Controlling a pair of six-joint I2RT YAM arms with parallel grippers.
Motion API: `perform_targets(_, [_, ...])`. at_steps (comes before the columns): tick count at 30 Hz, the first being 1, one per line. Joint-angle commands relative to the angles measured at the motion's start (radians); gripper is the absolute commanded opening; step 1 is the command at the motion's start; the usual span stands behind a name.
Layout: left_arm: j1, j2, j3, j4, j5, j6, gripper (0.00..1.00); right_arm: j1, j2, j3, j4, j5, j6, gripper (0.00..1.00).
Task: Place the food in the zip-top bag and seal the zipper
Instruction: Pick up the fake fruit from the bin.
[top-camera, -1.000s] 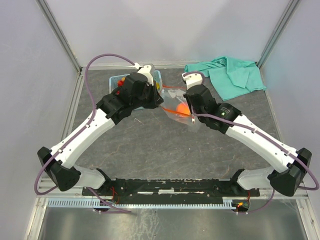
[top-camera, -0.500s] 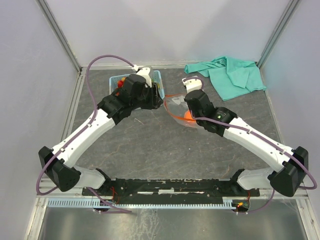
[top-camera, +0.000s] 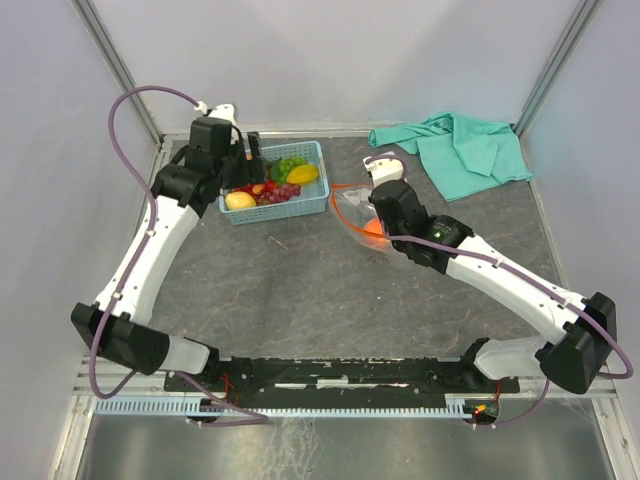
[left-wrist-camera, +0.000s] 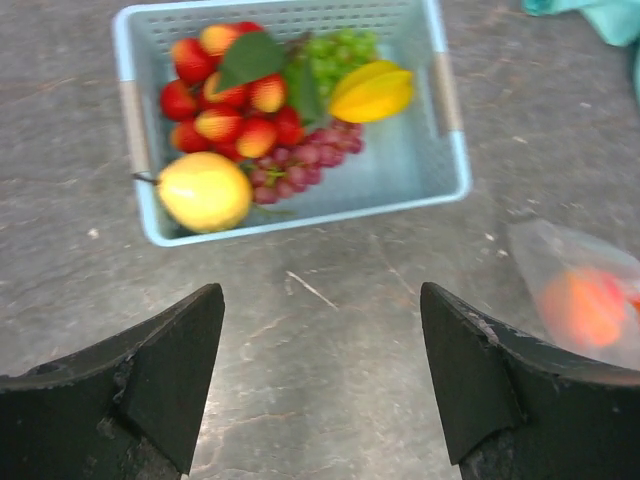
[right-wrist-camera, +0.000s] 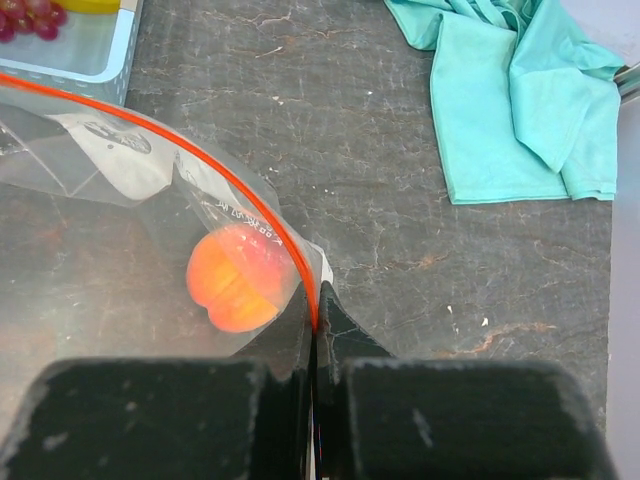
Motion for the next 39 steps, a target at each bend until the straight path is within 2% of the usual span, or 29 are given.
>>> perform_targets(1, [0.091,0.093,0.071,-0.077,-0.038,0.032,0.86,-0.007,-0.017,0.006,0.055,0.001,-0.018,0.02])
perform_targets(6, [0.176,0.197,0.023,-0.044,-0.045,-0.132,0.85,-0.008,-0.007,-0.003,0.062,-0.024,-0.013,0.02])
perform_targets(10, [0.18,0.258,0.004,-0.015,-0.125,-0.26,0.85,-0.009,-0.016,-0.022,0.074,-0.062,-0.012,0.02])
perform_targets(18, [0.183,0.379,-0.029,0.103,-0.184,-0.421,0.82,-0.014,-0.04,-0.062,0.105,-0.1,-0.024,0.02])
perform_targets(29, [0.204,0.558,0.042,0.125,-0.207,-0.484,0.83,-0.03,-0.031,-0.089,0.134,-0.134,-0.06,0.02])
perform_targets(39, [0.248,0.61,0.006,0.144,-0.229,-0.46,0.9,-0.051,-0.012,-0.09,0.138,-0.162,-0.072,0.02])
